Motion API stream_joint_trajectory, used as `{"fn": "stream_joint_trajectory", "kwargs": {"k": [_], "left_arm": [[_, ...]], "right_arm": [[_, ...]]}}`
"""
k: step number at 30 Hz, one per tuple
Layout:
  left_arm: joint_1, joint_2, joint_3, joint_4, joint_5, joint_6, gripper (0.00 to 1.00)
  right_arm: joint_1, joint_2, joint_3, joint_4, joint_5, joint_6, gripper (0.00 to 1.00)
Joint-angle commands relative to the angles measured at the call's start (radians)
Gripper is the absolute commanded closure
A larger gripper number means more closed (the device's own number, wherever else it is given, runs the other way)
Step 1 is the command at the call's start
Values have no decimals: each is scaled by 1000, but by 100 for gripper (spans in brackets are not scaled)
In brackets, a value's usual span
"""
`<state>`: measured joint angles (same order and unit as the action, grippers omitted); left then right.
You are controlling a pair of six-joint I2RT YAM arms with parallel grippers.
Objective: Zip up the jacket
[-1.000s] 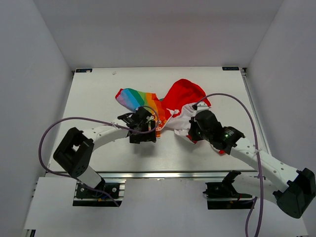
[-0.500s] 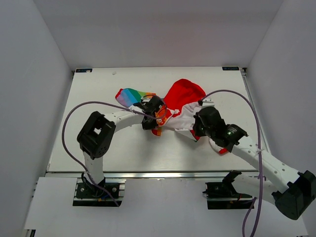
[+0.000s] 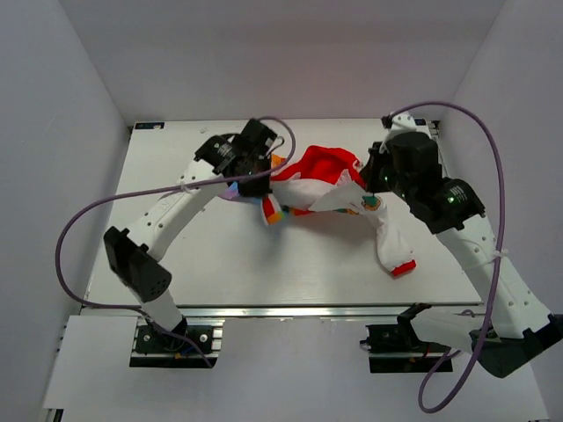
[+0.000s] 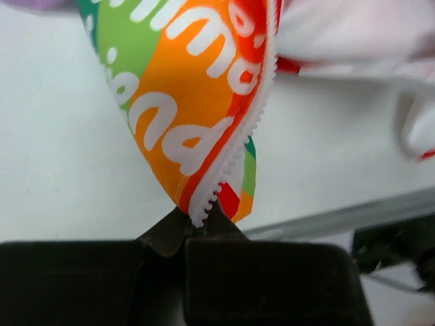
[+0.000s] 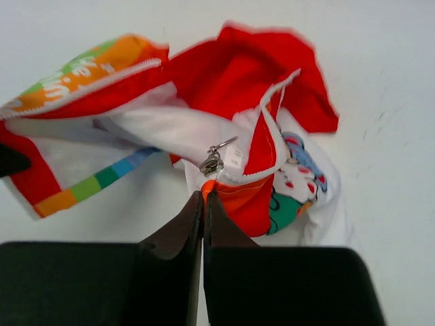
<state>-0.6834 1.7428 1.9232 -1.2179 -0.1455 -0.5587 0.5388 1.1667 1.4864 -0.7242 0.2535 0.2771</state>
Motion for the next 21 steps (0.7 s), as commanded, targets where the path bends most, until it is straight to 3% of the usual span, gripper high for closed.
{"fn": "stream_joint_trajectory", "kwargs": {"k": [1, 5, 7, 8, 10, 11, 12, 14, 15, 16, 19, 21], "left_arm": [[5, -46, -331, -167, 240, 88, 100], [1, -225, -693, -94, 429, 158, 100], [-7, -333, -781, -63, 489, 175, 99], [-8, -362, -849, -49, 541, 171, 93], [-8, -414, -894, -28, 590, 160, 79], [-8, -419, -900, -10, 598, 151, 48], [-8, -424, -900, 4, 606, 140, 37], [-8, -422, -866, 52, 598, 126, 26], [-8, -416, -809, 66, 610, 129, 8], [-8, -393, -767, 78, 607, 134, 2], [-8, -335, -579, 70, 490, 154, 2], [-8, -266, -517, 112, 332, 143, 2]], "right_arm": [[0, -45, -165, -116, -157, -23, 100], [1, -148, -513, -110, -413, 2, 100], [4, -202, -630, -92, -526, 8, 100], [4, -217, -687, -68, -618, 20, 100], [7, -248, -816, -50, -651, 45, 100], [7, -255, -837, -50, -645, 48, 97], [7, -265, -845, -55, -629, 54, 74], [7, -266, -804, -66, -565, 44, 46], [7, -263, -737, -70, -544, 31, 23], [7, -262, -703, -67, -530, 19, 12], [6, -236, -588, -37, -433, 0, 11], [0, -181, -552, -14, -271, 28, 11]]}}
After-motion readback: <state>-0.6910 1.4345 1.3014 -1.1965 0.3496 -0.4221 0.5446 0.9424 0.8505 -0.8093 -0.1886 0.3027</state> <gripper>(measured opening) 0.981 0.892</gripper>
